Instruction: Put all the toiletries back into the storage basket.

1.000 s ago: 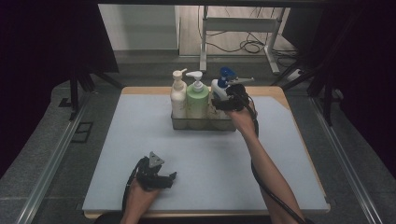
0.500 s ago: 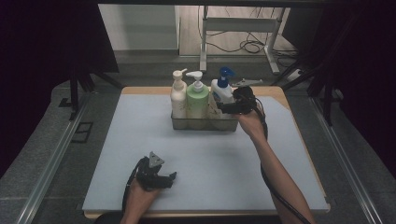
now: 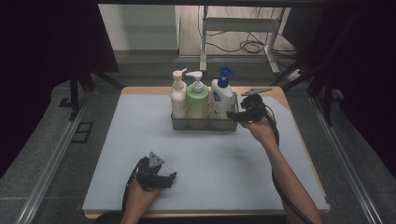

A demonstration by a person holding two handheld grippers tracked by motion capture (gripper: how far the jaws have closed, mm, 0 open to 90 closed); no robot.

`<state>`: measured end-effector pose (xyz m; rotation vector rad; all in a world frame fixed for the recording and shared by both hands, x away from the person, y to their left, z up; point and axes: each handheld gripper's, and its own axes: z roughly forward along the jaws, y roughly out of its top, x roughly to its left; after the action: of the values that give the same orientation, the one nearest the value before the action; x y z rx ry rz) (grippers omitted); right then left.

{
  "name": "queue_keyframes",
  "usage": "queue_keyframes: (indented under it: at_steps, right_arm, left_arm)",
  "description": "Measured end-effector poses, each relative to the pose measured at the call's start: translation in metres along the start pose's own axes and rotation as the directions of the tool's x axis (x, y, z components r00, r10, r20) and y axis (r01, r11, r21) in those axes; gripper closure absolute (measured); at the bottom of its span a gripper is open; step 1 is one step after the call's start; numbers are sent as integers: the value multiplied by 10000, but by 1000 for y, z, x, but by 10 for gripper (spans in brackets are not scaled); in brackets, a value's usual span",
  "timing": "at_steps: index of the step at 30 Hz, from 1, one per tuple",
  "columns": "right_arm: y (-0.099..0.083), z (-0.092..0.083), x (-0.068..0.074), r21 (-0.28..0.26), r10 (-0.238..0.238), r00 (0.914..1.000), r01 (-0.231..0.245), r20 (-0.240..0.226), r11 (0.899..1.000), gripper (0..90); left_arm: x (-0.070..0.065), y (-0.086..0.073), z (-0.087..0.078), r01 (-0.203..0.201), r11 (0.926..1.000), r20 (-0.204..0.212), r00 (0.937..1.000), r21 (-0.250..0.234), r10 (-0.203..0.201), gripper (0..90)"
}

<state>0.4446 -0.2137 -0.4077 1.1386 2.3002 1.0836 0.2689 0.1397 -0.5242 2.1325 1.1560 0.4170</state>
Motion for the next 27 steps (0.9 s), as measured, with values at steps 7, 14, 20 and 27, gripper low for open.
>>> queue_keyframes:
  at_steps: [7, 14, 20, 27]
  right_arm:
    - [-9, 1, -11, 218, 668, 9977, -665, -103, 9975, 418]
    - [-13, 11, -15, 254, 1113, 9938, -1112, -15, 9935, 619]
    - [-12, 19, -15, 317, 1020, 9945, -1028, 257, 9942, 807]
    - [-7, 31, -15, 468, 1021, 9943, -1035, 315, 9935, 900]
  left_arm:
    - [0, 0, 0, -21, 10000, -5, 10000, -2, 21, 119]
    - [0, 0, 0, -4, 10000, 1, 10000, -3, 4, 119]
    - [0, 0, 0, 1, 10000, 1, 10000, -3, -1, 119]
    - [0, 0, 0, -26, 10000, -9, 10000, 21, 26, 119]
